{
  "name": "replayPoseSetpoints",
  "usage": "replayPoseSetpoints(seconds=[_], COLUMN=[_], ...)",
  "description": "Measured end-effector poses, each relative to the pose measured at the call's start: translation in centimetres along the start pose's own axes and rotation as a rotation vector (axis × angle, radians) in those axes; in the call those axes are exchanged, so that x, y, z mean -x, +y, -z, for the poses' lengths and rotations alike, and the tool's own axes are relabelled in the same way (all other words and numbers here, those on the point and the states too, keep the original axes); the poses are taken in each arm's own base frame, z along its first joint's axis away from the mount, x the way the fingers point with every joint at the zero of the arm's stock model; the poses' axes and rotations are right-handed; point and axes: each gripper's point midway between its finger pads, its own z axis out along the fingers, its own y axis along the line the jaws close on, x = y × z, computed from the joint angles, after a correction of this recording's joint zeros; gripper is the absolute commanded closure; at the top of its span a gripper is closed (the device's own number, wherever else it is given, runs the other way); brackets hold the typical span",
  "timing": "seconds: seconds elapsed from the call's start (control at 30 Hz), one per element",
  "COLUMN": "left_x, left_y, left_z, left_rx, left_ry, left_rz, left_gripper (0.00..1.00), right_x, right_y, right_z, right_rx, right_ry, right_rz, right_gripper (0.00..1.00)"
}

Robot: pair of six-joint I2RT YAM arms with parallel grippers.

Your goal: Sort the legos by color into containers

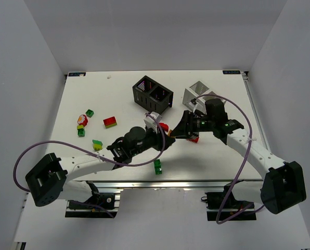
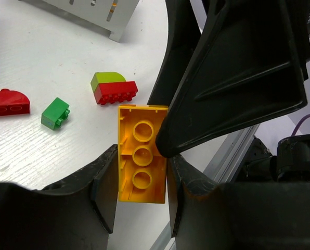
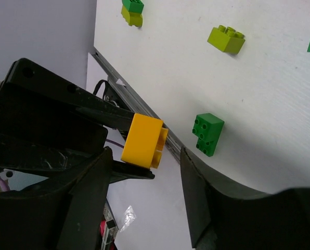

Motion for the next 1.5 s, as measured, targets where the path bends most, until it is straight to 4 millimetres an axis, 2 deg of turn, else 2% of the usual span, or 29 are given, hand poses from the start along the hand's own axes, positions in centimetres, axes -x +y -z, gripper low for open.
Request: replayPoseSetpoints(seconds=[0.13,0.2,0.23,0.3,0.33,0.4,0.43,0.5,0.53,0.57,0.63,0.7,0.77,0.87,0.93,1.0,1.13,1.17,1.33,1.5], left_x=[0.0,-0.2,-0.3,-0.4,-0.3,-0.4,-0.4,-0.5,-0.5,-0.4,-0.3,0.2,1.1,2.9,4.0,4.7,5.0,4.9,3.4,2.3], left_y=[-0.5,-0.7,-0.7,-0.8,-0.8,-0.6,-0.6,-0.5,-0.4,-0.3,-0.1,0.0,0.1,0.4,0.7,1.2,3.2,3.7,5.8,6.9], left_z=[-0.4,-0.5,-0.5,-0.5,-0.5,-0.6,-0.6,-0.6,-0.6,-0.6,-0.5,-0.3,0.1,1.5,2.7,3.6,4.9,5.2,6.3,7.4], left_rx=[-0.01,-0.014,-0.015,-0.017,-0.018,-0.01,-0.007,-0.001,0.006,0.013,0.027,0.049,0.069,0.101,0.124,0.155,0.273,0.301,0.42,0.475], left_ry=[0.002,0.006,0.009,0.012,0.009,0.009,0.011,0.011,0.009,0.007,0.001,-0.018,-0.05,-0.123,-0.174,-0.21,-0.245,-0.246,-0.216,-0.185], left_rz=[-0.003,-0.004,-0.004,-0.005,-0.007,-0.014,-0.015,-0.014,-0.013,-0.013,0.003,0.016,0.031,0.058,0.08,0.105,0.183,0.199,0.236,0.255], left_gripper=[0.86,0.85,0.84,0.81,0.79,0.74,0.66,0.55,0.42,0.35,0.22,0.15,0.08,0.03,0.02,0.02,0.02,0.02,0.02,0.02], right_x=[0.2,0.2,0.1,0.2,0.2,0.3,0.2,0.2,0.2,0.2,0.2,0.8,2.7,7.0,10.0,13.0,17.5,18.1,20.9,23.1], right_y=[0.1,0.0,-0.1,-0.2,-0.2,-0.4,-0.5,-0.5,-0.6,-0.6,-0.6,-0.5,0.0,1.1,1.5,1.0,-1.9,-2.8,-6.8,-10.5], right_z=[-0.1,-0.2,-0.2,-0.3,-0.3,-0.4,-0.5,-0.5,-0.5,-0.5,-0.5,-0.1,0.5,2.3,4.0,6.1,9.7,10.2,11.2,11.5], right_rx=[0.008,0.007,0.007,0.002,0.003,-0.002,-0.001,0.0,0.001,0.002,0.007,0.003,-0.005,-0.032,-0.068,-0.142,-0.335,-0.363,-0.502,-0.585], right_ry=[-0.01,-0.01,-0.01,-0.012,-0.009,-0.011,-0.008,-0.005,-0.005,-0.004,-0.001,-0.007,-0.04,-0.131,-0.211,-0.291,-0.398,-0.405,-0.395,-0.369], right_rz=[0.002,-0.001,-0.004,-0.004,-0.008,-0.009,-0.01,-0.005,0.007,0.016,0.07,0.136,0.247,0.435,0.543,0.636,0.747,0.742,0.814,0.834], right_gripper=[0.46,0.52,0.6,0.63,0.72,0.81,0.92,1.0,1.0,1.0,1.0,1.0,1.0,1.0,1.0,1.0,1.0,1.0,1.0,1.0])
